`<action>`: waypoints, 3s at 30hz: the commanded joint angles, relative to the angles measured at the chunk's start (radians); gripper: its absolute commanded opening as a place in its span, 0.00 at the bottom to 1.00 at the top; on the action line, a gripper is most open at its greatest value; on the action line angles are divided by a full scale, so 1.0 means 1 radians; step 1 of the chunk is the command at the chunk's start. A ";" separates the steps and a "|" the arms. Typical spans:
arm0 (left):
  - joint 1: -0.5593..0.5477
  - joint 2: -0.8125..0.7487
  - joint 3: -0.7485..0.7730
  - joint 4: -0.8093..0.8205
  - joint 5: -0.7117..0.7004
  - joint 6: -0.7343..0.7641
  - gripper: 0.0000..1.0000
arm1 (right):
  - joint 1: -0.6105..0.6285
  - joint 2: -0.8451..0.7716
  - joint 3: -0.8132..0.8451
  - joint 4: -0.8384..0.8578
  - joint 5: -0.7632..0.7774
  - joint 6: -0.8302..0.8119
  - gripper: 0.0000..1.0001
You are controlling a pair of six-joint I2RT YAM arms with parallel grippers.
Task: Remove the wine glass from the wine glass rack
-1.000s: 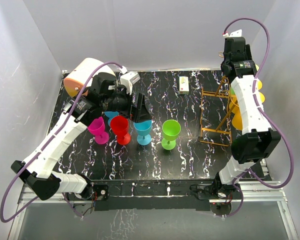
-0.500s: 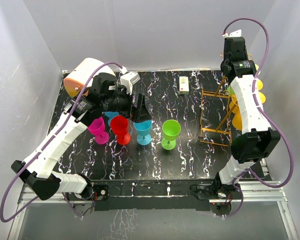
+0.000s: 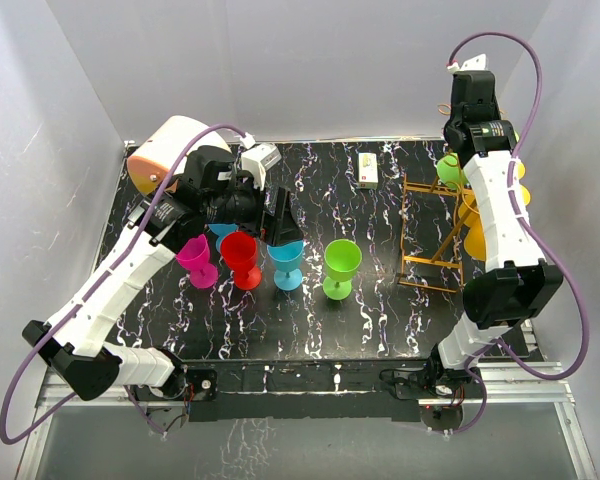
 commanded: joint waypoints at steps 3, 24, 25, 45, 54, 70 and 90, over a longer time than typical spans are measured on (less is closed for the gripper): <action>-0.005 -0.023 -0.002 0.004 0.000 0.012 0.99 | 0.005 -0.040 0.048 0.048 0.034 -0.019 0.04; -0.009 -0.021 -0.006 -0.001 -0.014 0.017 0.99 | 0.014 -0.058 0.009 0.169 0.133 -0.164 0.00; -0.009 -0.021 -0.005 -0.003 -0.016 0.017 0.99 | 0.010 -0.057 0.007 0.169 0.131 -0.159 0.00; -0.025 -0.027 -0.014 -0.001 -0.036 0.026 0.99 | -0.037 -0.039 -0.019 0.191 0.137 -0.155 0.00; -0.029 -0.029 -0.010 -0.006 -0.044 0.029 0.99 | -0.069 -0.016 -0.006 0.210 0.146 -0.160 0.00; -0.036 -0.022 -0.015 0.003 -0.047 0.019 0.99 | -0.062 -0.144 -0.061 0.441 0.299 -0.380 0.00; -0.030 -0.012 0.002 0.070 0.018 -0.145 0.99 | 0.185 -0.320 -0.011 0.660 0.415 -0.626 0.00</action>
